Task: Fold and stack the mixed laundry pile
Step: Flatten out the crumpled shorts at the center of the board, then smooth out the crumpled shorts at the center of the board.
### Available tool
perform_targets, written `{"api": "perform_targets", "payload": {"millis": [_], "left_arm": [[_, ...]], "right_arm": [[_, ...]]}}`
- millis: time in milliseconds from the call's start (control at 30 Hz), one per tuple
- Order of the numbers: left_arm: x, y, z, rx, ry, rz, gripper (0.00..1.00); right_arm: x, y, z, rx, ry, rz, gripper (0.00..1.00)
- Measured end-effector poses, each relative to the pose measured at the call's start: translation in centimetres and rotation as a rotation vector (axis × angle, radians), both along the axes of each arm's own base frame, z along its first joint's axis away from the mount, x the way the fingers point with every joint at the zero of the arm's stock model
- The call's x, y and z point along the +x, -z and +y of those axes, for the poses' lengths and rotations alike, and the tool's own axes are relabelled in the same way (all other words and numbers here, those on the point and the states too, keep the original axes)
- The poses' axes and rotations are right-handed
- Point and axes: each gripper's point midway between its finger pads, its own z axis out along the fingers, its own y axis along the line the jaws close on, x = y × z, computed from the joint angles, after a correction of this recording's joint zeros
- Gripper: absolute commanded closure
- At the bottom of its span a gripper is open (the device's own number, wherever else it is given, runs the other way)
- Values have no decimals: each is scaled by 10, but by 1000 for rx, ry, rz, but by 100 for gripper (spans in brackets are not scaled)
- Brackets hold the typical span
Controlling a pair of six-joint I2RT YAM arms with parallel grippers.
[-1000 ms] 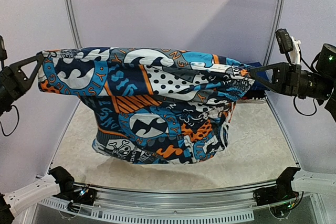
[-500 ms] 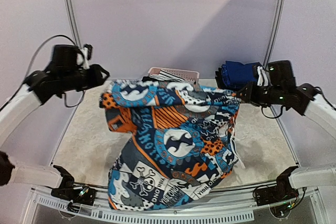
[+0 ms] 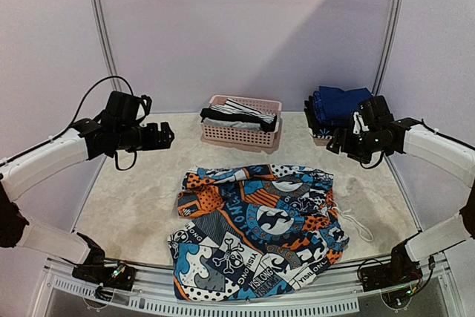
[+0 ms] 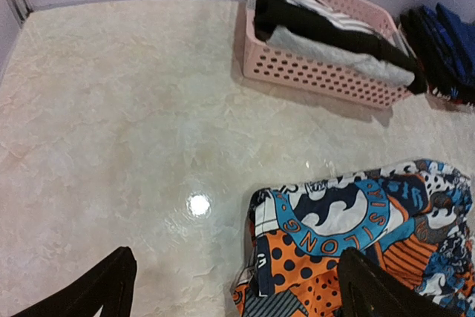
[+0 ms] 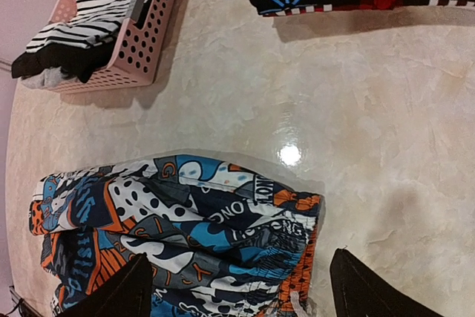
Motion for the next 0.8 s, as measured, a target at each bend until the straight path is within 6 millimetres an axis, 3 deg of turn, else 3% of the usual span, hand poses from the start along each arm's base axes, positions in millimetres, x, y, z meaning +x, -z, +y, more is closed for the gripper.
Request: {"api": "perform_targets", "payload": {"millis": [233,600,800], "left_arm": [[4,69,-31,-43,120,119,8],[36,144,-76,-116,203,264,32],[43,168,-87,-142,207,324,80]], "right_arm": [[-17,20,28,59,-111,28,21],[-62,58,72,104,-274,90,27],[-77,53,91,151,-355,56,33]]}}
